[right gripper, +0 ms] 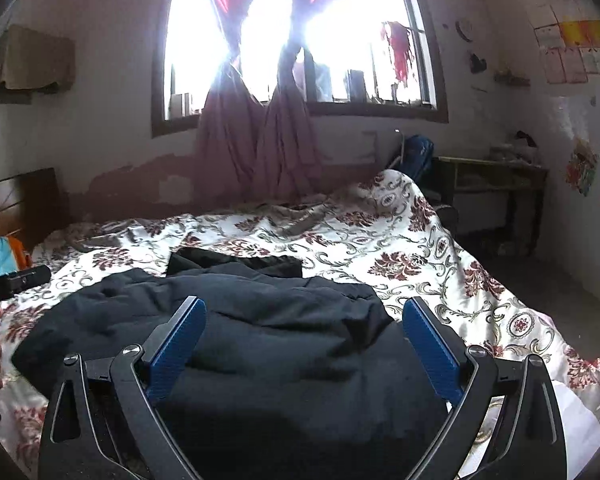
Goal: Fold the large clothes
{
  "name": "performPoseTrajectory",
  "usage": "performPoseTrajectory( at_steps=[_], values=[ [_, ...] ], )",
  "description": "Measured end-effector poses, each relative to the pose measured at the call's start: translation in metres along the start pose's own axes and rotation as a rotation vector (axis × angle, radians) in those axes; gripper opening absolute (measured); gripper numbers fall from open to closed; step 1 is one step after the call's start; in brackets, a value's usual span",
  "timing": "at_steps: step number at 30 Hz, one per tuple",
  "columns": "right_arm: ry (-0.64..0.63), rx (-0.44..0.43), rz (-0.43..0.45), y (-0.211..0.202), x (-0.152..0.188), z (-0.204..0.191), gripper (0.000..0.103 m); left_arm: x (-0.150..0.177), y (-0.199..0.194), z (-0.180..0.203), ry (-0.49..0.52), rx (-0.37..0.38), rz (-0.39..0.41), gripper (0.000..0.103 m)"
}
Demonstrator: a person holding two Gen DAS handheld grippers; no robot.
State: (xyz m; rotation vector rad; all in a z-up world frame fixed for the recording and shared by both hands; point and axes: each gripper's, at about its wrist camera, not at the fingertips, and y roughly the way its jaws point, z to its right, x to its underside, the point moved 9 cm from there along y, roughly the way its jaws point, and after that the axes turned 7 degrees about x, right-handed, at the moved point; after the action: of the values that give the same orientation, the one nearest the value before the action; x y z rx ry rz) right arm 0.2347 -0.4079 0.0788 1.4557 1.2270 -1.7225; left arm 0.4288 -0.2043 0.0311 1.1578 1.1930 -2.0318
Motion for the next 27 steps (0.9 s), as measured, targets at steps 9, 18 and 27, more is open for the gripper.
performPoseTrajectory(
  at_steps=[9, 18, 27],
  values=[
    [0.017, -0.062, 0.056, -0.08, -0.003, -0.013, 0.097, 0.011, -0.081, 0.033, 0.034, -0.016, 0.051, 0.103],
    [-0.018, -0.105, 0.09, -0.145, 0.007, -0.024, 0.097, 0.032, -0.15, 0.059, 0.099, -0.058, 0.075, 0.103],
    [-0.002, -0.057, 0.119, -0.184, 0.046, -0.018, 0.097, 0.062, -0.198, 0.053, 0.046, -0.132, 0.106, 0.103]
  ],
)
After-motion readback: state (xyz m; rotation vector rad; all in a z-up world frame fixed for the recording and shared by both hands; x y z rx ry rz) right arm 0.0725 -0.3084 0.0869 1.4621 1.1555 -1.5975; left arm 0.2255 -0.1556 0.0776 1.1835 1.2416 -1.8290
